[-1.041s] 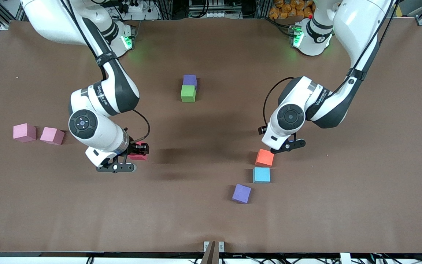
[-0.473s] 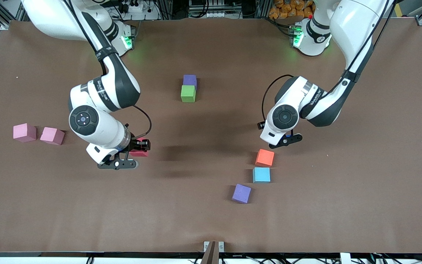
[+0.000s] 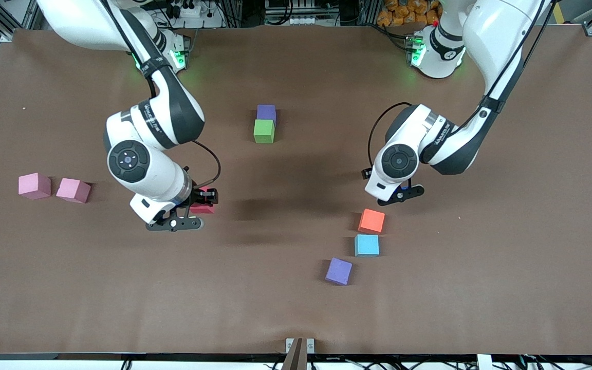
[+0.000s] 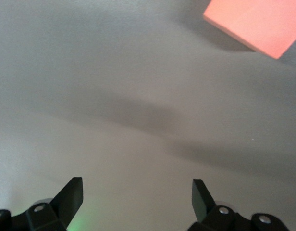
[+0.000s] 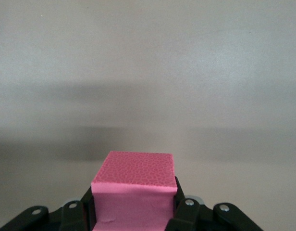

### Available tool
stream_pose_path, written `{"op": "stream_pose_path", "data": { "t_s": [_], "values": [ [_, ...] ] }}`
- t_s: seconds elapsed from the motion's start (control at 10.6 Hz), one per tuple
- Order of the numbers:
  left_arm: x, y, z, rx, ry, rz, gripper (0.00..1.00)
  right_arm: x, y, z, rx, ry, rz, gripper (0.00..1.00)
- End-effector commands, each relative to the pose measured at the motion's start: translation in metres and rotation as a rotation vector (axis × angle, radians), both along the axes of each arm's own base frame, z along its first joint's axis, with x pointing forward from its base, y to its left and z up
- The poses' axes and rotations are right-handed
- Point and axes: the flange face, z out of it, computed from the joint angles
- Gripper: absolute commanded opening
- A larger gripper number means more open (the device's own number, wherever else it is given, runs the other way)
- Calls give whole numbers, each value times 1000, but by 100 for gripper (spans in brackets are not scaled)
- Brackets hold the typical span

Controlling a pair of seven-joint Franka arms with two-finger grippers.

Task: Arrange blocks into number 1
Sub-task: 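Place the red block in line beside the green block with the right gripper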

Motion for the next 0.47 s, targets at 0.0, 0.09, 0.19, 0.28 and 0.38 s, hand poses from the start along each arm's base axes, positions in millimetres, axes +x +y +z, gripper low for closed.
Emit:
{"op": "stream_pose_path", "data": {
  "t_s": [0.0, 0.09, 0.19, 0.28, 0.38],
  "values": [
    [-17, 22, 12, -7, -16, -14, 100, -17, 16, 8, -10, 4, -38, 0],
    [-17, 30, 14, -10, -13, -27, 100, -25, 32, 9, -12, 3, -40, 0],
    [-14, 39, 15, -13, -12, -33, 100, -32, 47, 7, -16, 3, -53, 0],
    [-15, 42, 12, -20, -6, -49, 100, -42, 60, 2, -22, 9, -54, 0],
    [-10, 50, 11, -31, -12, -47, 100, -53, 74, -5, -26, 14, -39, 0]
  ]
}}
